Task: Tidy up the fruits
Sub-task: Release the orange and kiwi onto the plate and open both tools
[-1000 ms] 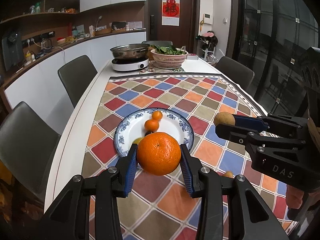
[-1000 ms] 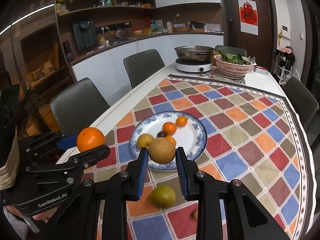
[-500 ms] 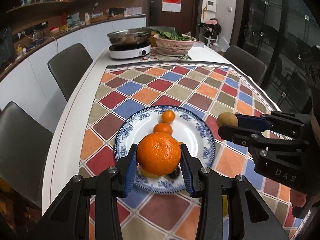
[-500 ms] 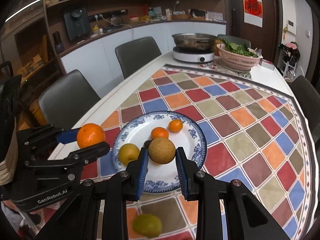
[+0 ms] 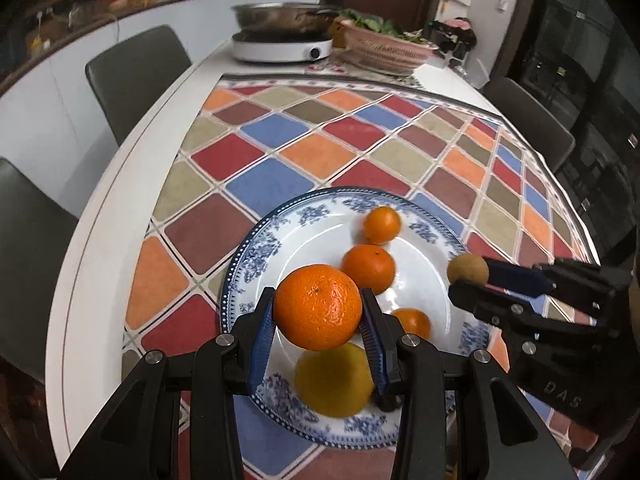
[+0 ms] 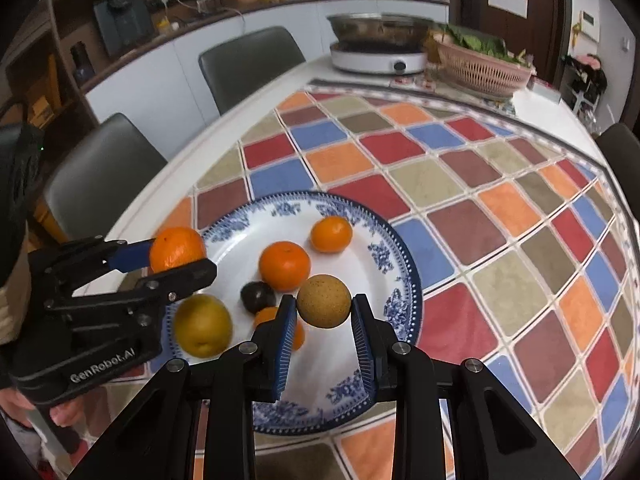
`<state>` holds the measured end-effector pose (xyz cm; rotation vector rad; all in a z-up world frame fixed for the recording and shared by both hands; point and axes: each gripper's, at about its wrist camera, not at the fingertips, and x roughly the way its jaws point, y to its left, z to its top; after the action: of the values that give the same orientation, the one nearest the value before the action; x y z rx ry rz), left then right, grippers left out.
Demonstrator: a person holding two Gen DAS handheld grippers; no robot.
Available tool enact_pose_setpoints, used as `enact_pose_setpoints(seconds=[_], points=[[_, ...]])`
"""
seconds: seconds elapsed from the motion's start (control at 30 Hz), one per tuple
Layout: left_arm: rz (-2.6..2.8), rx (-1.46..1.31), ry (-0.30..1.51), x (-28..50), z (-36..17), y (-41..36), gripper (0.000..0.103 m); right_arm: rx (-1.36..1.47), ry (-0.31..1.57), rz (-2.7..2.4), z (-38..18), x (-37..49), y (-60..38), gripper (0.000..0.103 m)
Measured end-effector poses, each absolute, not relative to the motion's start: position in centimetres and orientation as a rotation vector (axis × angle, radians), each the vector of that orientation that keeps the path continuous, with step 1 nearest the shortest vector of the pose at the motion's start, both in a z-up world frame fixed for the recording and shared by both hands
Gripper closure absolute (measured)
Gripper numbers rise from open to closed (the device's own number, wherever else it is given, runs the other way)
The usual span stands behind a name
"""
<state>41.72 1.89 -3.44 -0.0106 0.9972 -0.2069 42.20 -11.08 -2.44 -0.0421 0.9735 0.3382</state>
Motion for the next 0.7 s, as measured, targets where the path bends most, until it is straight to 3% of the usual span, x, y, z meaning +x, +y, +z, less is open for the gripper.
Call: enact_pose_setpoints(seconds=[0.33, 0.4, 0.47, 0.7], points=[[-0.222, -0.041, 1.074, 43.2, -5.2, 1.9, 0.062, -0.002, 1.019, 0.327, -4.3, 43.6, -11.1, 0.074], [-0.215, -0.047, 1.083, 43.1, -5.3, 2.0, 0.057, -0.005, 1.023, 0.312, -4.4, 43.7, -11.2, 0.072], [-0.216, -0.046, 1.065, 42.9, -5.0, 2.0, 0.043, -0.006, 1.02, 0.302, -4.3, 43.6, -11.3, 0.067], [-0.195, 0.007, 1.014, 40.2, -2.7, 1.4, 0.042, -0.017, 0.984, 0.28, -3.0, 42.1, -12.2, 0.067]])
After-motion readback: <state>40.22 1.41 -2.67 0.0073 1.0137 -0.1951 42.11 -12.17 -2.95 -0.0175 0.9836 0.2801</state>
